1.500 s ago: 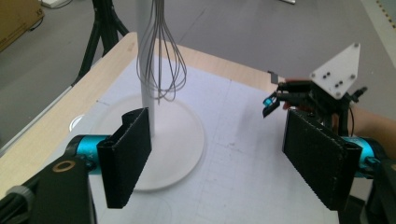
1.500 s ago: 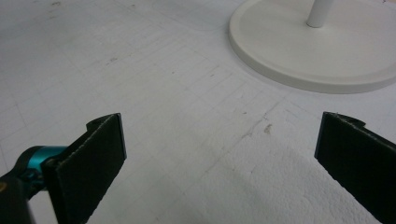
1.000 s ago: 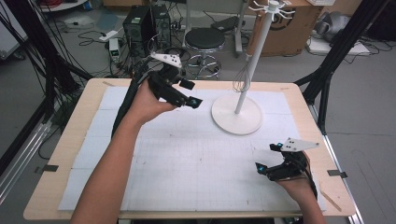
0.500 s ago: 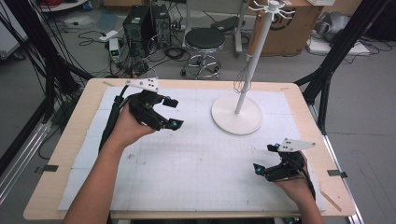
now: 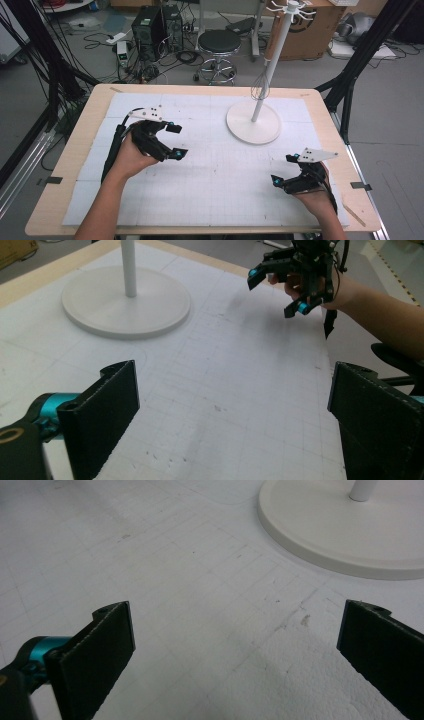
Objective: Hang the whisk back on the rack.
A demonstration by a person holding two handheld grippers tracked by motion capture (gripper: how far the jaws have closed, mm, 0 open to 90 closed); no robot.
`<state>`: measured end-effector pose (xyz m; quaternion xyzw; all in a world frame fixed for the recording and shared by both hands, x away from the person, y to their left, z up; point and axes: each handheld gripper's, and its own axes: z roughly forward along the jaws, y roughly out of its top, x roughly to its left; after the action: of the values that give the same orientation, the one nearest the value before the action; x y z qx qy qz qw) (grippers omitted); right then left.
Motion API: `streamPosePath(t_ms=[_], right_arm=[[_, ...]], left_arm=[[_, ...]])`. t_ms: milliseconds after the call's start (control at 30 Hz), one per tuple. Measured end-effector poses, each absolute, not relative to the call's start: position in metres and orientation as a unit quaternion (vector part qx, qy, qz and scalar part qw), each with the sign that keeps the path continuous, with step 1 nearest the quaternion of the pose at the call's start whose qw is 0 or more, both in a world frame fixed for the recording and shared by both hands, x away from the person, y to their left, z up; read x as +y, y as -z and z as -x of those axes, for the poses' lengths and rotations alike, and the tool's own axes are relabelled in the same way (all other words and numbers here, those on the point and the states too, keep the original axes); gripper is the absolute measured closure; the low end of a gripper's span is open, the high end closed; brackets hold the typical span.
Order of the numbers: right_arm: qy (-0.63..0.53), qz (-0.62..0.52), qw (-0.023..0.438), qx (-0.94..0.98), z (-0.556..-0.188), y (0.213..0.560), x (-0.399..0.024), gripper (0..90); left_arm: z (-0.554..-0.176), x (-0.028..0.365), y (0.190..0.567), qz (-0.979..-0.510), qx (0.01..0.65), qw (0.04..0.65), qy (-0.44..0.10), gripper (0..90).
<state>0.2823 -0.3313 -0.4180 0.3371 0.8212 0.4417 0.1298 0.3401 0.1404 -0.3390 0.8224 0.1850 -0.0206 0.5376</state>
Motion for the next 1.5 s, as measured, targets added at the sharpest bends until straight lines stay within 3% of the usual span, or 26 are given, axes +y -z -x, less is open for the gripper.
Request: streamPosePath(t_ms=[800,1500], right_arm=[[-0.443,-0.338,0.13,0.82,-0.282,0.417,-0.333,0.8],[-0.443,-0.339,0.129,0.82,-0.281,0.418,-0.333,0.8]], left_arm=[[-0.303,0.173,0.379,-0.816,0.21,0.539,0.014,1.6],[-0.303,0.177,0.385,-0.816,0.219,0.534,0.008,1.6]])
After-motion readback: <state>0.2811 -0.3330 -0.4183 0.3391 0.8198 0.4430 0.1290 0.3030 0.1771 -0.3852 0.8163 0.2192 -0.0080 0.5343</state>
